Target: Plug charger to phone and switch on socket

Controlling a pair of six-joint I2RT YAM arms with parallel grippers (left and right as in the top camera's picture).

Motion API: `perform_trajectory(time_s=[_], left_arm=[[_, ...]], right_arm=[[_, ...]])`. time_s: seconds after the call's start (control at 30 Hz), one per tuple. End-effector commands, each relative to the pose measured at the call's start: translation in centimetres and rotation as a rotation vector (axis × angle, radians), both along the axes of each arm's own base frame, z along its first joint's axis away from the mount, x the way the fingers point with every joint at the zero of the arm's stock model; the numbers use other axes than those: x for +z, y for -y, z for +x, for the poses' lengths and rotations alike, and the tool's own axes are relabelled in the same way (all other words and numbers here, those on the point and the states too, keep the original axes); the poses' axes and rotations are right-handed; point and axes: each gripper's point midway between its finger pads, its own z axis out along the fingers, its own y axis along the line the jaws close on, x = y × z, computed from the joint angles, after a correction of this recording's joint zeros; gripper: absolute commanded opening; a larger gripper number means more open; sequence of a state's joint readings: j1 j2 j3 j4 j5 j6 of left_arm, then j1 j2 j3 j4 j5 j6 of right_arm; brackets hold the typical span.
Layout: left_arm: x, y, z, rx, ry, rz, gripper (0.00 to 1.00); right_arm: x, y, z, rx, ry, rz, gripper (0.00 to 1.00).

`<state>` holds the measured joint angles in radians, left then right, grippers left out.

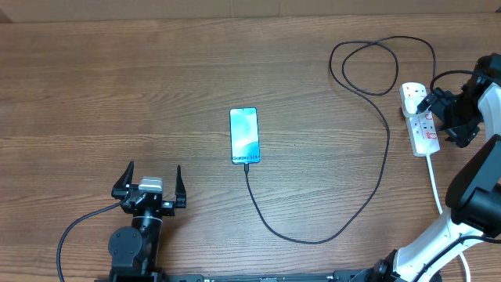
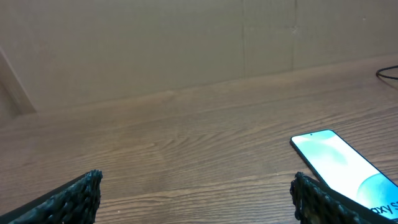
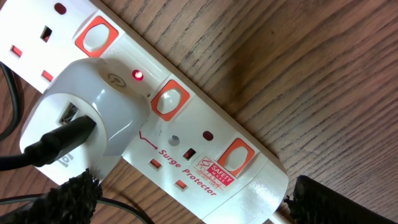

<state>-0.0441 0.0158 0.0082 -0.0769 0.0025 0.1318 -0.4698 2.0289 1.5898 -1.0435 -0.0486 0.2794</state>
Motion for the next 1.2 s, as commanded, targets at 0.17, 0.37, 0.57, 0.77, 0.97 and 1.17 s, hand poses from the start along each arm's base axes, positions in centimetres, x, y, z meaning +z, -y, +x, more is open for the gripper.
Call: perform_trajectory(time_s=[0.17, 0.37, 0.57, 0.77, 0.97, 1.17], left_arm=[[0.1, -0.1, 0.0, 0.007, 0.008, 0.019, 1.00], [0.1, -0.1, 0.0, 0.007, 0.008, 0.019, 1.00], [0.1, -0.1, 0.0, 0.007, 0.008, 0.019, 1.00], [0.1, -0.1, 0.0, 0.007, 0.008, 0.019, 1.00], [0.1, -0.1, 0.0, 0.007, 0.008, 0.019, 1.00], [0.1, -0.1, 0.0, 0.007, 0.008, 0.019, 1.00]], right_arm=[[2.0, 0.2, 0.9, 0.012, 0.055, -0.023, 1.00], [2.9, 0.2, 1.0, 0.013, 0.074, -0.033, 1.00], [7.1, 0.2, 1.1, 0.014, 0.166, -0.080, 1.00], [13.2, -0.1, 0.5, 0.014, 0.300, -0.148, 1.00], [17.4, -0.6, -0.4, 0.014, 0.393, -0.195, 1.00], [20.3, -1.2, -1.2, 0.019, 0.460, -0.228, 1.00]])
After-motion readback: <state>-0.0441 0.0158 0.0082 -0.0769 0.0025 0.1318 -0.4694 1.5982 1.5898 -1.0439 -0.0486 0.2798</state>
